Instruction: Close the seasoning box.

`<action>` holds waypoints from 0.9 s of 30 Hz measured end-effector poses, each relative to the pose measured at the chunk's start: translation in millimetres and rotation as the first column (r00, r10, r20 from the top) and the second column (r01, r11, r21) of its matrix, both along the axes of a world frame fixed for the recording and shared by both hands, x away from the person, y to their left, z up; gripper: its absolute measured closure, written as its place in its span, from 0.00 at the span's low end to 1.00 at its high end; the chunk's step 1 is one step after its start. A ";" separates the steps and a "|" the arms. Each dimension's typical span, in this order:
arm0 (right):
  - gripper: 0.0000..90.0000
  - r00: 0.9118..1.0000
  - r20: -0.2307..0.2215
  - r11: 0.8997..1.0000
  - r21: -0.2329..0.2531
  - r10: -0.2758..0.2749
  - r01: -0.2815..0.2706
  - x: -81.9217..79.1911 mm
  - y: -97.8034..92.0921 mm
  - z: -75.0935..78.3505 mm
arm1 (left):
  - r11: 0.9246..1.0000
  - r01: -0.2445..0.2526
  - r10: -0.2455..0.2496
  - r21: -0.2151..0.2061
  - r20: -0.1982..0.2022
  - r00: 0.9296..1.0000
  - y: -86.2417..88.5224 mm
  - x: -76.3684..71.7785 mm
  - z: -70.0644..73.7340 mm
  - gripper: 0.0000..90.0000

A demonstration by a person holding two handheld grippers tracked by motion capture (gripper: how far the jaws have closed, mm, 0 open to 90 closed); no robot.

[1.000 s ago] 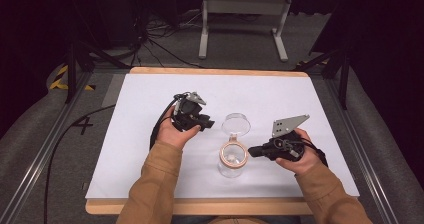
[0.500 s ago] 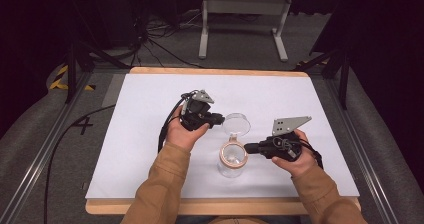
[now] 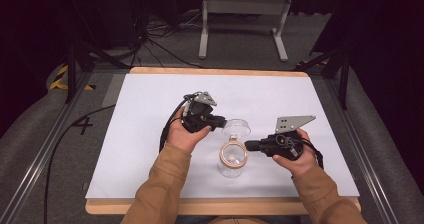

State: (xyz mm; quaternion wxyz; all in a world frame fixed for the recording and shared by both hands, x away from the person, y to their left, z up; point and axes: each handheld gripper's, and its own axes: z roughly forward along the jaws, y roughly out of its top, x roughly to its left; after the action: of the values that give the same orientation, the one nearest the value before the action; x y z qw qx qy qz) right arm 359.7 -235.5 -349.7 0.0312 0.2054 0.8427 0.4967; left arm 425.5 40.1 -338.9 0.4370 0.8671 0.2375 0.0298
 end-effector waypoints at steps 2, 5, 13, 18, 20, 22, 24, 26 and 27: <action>1.00 1.000 -0.003 1.000 0.001 0.002 -0.002 -0.3 -0.1 0.4 | 1.000 0.002 -0.002 0.011 -0.004 1.000 -0.5 -1.8 0.7 0.90; 1.00 1.000 -0.007 1.000 0.001 0.002 -0.002 -1.1 -0.4 0.9 | 1.000 0.016 -0.016 0.016 -0.004 1.000 -1.1 -3.7 1.7 0.90; 1.00 1.000 -0.017 1.000 -0.010 0.022 -0.022 -2.6 0.8 0.9 | 1.000 0.008 -0.008 0.024 -0.002 1.000 2.8 -5.9 5.6 0.88; 1.00 0.999 -0.030 0.999 -0.027 0.033 -0.034 -4.6 2.1 1.3 | 0.998 0.001 0.000 0.060 -0.010 1.000 10.3 -6.1 7.3 0.86; 1.00 0.999 -0.036 0.999 -0.029 0.038 -0.039 -5.1 2.3 1.5 | 0.998 -0.005 0.006 0.063 -0.011 1.000 12.2 -6.5 7.5 0.85; 1.00 0.998 -0.040 0.998 -0.039 0.041 -0.042 -6.0 2.4 2.2 | 0.997 -0.010 0.012 0.082 -0.017 1.000 19.3 -6.0 8.8 0.84; 1.00 0.998 -0.043 0.998 -0.042 0.044 -0.045 -6.1 2.5 2.2 | 0.996 -0.014 0.015 0.086 -0.021 1.000 22.1 -5.8 8.9 0.84; 1.00 0.998 -0.044 0.997 -0.053 0.049 -0.051 -6.8 2.9 2.1 | 0.995 -0.023 0.025 0.101 -0.022 0.999 27.6 -5.5 9.6 0.84; 1.00 0.998 -0.048 0.997 -0.060 0.052 -0.054 -7.1 3.0 2.0 | 0.994 -0.027 0.030 0.105 -0.026 0.999 30.4 -5.4 10.1 0.83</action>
State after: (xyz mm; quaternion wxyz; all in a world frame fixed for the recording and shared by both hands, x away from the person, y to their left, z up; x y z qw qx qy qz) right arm 352.6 -232.5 -347.7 0.0049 0.1933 0.8631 0.4666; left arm 420.1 70.5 -328.8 0.3870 0.8857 0.2540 0.0365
